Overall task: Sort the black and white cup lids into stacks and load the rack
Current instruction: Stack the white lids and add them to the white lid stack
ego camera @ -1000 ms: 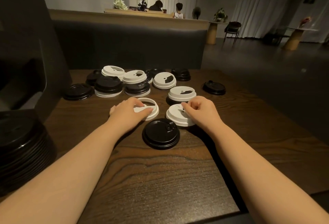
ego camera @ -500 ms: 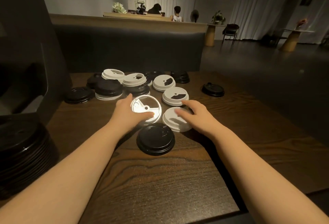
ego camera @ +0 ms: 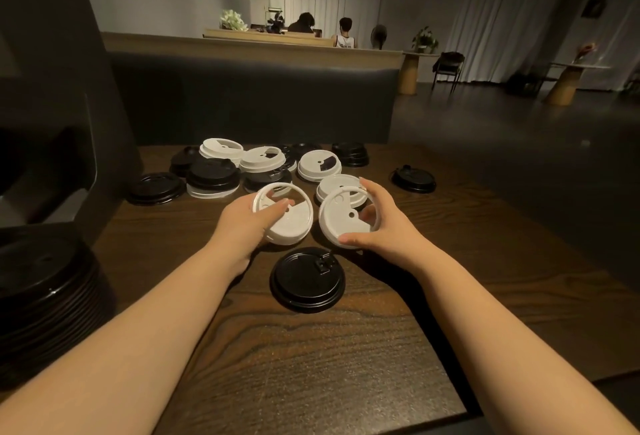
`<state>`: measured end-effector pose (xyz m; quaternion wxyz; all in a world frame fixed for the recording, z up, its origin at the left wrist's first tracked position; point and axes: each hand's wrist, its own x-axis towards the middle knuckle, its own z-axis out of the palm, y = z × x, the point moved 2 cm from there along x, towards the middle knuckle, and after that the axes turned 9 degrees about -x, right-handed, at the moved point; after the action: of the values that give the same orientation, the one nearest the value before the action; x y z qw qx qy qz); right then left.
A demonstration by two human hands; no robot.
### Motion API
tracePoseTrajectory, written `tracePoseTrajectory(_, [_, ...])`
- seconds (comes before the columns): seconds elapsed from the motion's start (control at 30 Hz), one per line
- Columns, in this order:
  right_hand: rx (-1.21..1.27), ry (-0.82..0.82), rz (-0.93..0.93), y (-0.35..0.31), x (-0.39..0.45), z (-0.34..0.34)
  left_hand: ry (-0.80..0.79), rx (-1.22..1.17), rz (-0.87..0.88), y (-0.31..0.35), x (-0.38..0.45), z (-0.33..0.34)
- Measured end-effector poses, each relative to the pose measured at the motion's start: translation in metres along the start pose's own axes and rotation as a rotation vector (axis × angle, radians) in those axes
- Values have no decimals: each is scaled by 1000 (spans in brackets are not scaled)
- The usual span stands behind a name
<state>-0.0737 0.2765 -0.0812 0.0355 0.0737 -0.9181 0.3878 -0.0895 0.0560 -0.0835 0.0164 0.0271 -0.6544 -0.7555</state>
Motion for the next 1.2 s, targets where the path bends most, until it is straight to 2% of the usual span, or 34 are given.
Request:
tracePoseTrajectory(0.17, [338, 19, 36, 5, 3, -4, 46, -179, -123, 0, -2, 6])
tracePoseTrajectory(0.3, [638, 91, 45, 0, 2, -10, 71, -145, -145, 2, -5, 9])
tracePoseTrajectory(0.37, [588, 102, 21, -10, -2, -9, 30, -128, -154, 3, -8, 12])
tracePoseTrajectory(0.43, [417, 111, -16, -17, -6, -2, -49, -125, -158, 5, -15, 18])
tracePoseTrajectory(0.53, [311, 185, -60, -25, -11, 8, -135, -97, -87, 3, -22, 27])
tracePoseTrajectory(0.6, [282, 244, -66, -26, -11, 11, -138, -128, -48, 4, -26, 31])
tracePoseTrajectory(0.77, [209, 296, -67, -26, -11, 15, -134, -265, -137, 5, -31, 39])
tracePoseTrajectory(0.83, [166, 321, -70, -26, -12, 14, -175, -246, -109, 5, -35, 41])
tracePoseTrajectory(1.0, [216, 340, -26, -28, -13, 15, -335, -131, -6, 7, -44, 44])
tracePoseTrajectory(1.2, [262, 326, -4, -29, -15, 12, -314, -73, 6, 4, -38, 41])
